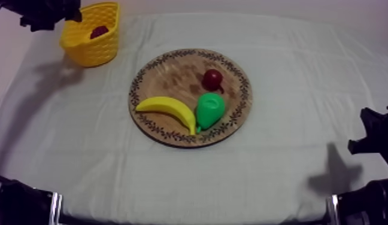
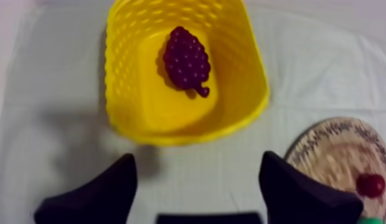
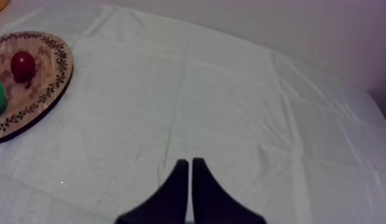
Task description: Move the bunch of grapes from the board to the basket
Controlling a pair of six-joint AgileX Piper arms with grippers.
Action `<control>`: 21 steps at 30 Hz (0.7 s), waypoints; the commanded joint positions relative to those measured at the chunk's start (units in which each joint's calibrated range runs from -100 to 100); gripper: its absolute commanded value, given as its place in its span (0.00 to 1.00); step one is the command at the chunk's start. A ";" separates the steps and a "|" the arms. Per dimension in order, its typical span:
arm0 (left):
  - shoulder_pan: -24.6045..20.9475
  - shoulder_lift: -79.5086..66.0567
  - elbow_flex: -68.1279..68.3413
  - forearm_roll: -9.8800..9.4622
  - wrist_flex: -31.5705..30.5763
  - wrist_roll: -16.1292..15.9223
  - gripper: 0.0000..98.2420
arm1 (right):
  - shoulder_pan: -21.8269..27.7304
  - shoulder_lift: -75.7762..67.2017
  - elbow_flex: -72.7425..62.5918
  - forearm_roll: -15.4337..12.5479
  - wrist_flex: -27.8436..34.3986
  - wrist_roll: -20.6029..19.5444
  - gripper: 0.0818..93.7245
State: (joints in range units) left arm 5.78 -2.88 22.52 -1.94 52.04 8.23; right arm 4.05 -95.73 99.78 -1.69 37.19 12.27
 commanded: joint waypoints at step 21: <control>-0.61 -46.08 40.86 0.53 -5.45 -1.80 0.16 | 0.01 -0.02 -0.01 0.01 -0.01 0.01 0.00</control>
State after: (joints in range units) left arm 5.17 -43.87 60.55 -1.41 46.57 6.48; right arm 4.05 -95.73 99.78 -1.69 37.19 12.27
